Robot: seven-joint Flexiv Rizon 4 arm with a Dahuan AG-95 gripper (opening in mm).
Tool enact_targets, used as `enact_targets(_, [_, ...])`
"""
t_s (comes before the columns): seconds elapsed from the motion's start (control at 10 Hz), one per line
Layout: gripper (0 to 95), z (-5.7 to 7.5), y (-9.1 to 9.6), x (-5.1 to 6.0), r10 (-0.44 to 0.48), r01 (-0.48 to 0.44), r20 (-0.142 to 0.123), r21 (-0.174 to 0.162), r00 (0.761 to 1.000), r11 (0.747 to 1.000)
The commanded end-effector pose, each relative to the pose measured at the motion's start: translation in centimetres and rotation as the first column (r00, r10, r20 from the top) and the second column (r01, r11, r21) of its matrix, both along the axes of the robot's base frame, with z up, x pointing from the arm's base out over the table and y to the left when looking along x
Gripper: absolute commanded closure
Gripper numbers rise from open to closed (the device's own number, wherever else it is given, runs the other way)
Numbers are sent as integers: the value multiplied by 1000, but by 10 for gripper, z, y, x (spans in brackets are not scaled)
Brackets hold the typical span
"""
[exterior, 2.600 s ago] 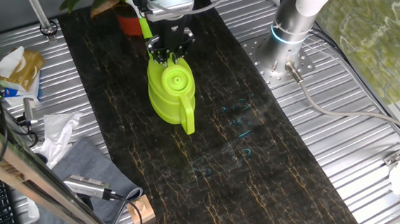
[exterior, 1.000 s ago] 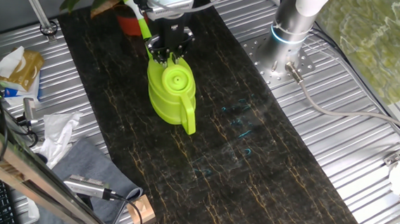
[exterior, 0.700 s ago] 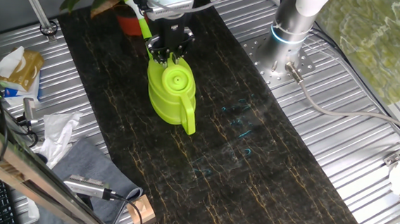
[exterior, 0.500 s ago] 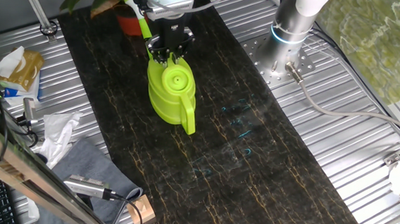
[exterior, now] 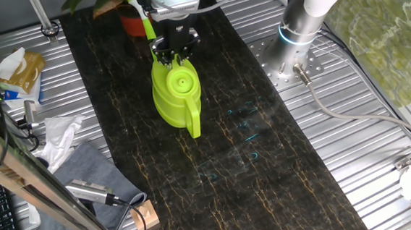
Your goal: Water the plant
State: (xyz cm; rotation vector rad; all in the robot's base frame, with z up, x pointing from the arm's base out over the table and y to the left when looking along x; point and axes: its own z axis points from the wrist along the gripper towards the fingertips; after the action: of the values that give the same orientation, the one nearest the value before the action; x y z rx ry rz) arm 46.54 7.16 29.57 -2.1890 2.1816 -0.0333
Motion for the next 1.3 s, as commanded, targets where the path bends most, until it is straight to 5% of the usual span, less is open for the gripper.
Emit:
enact_targets(0.1, [950, 1, 0, 1, 3, -3, -3, -4, 1000, 1000])
enact_targets(1.3, [950, 1, 0, 1, -37, 37, 0, -6, 999, 999])
